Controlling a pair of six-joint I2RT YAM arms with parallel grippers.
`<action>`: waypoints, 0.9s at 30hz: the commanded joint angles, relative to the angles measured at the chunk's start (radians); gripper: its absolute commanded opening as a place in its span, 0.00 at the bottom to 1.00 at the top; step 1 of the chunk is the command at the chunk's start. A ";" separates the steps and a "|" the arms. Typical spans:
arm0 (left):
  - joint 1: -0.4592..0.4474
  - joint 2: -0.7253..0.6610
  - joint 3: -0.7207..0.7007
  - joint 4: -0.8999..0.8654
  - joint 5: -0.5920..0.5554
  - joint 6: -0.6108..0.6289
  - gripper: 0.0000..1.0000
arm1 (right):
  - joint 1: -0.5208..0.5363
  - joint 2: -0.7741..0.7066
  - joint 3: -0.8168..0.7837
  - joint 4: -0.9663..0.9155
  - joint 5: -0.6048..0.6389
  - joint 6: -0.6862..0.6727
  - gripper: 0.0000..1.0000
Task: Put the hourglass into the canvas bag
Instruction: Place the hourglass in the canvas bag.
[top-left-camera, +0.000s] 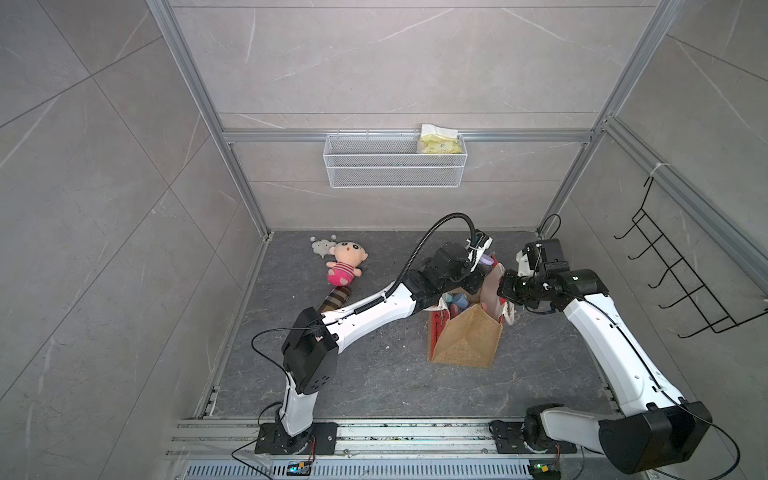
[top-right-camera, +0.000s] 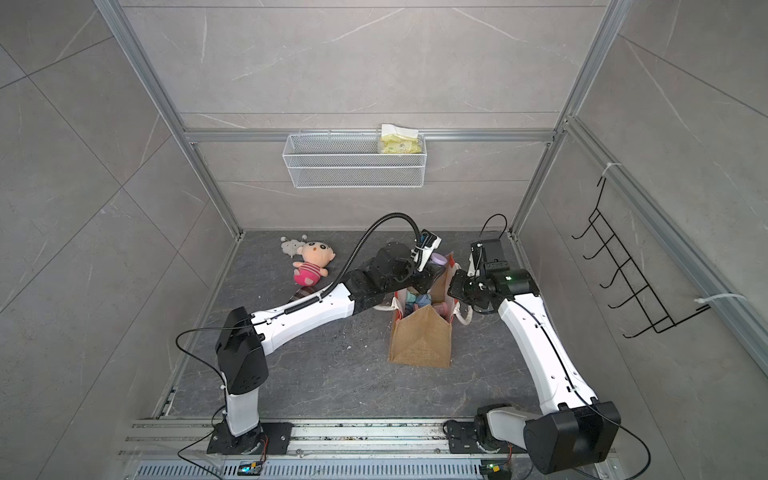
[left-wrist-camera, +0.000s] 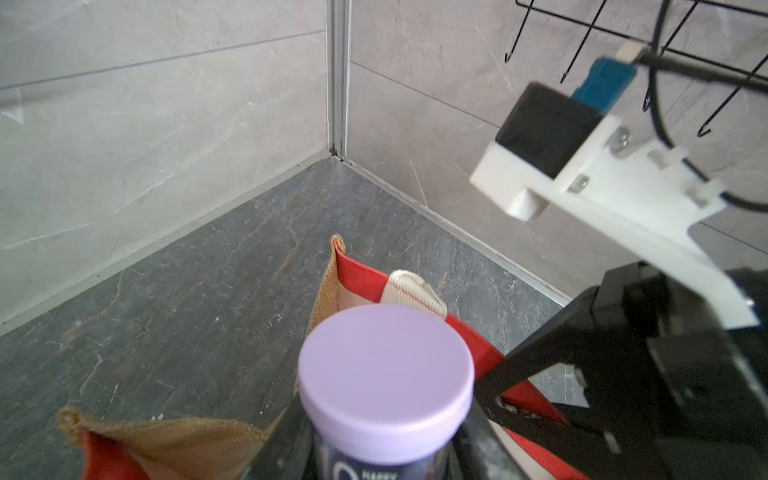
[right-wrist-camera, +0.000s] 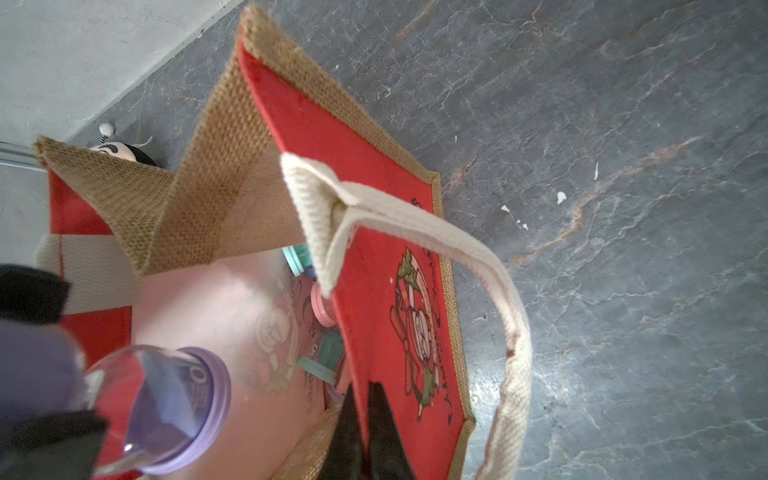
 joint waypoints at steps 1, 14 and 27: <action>0.002 0.005 -0.011 0.018 0.059 0.045 0.00 | -0.014 -0.021 0.000 0.003 0.009 -0.015 0.00; 0.002 0.283 0.263 -0.452 -0.009 0.112 0.00 | -0.026 -0.053 0.032 -0.006 -0.016 -0.016 0.00; 0.002 0.329 0.350 -0.505 -0.060 0.071 0.71 | -0.025 -0.055 0.013 0.009 -0.034 -0.010 0.00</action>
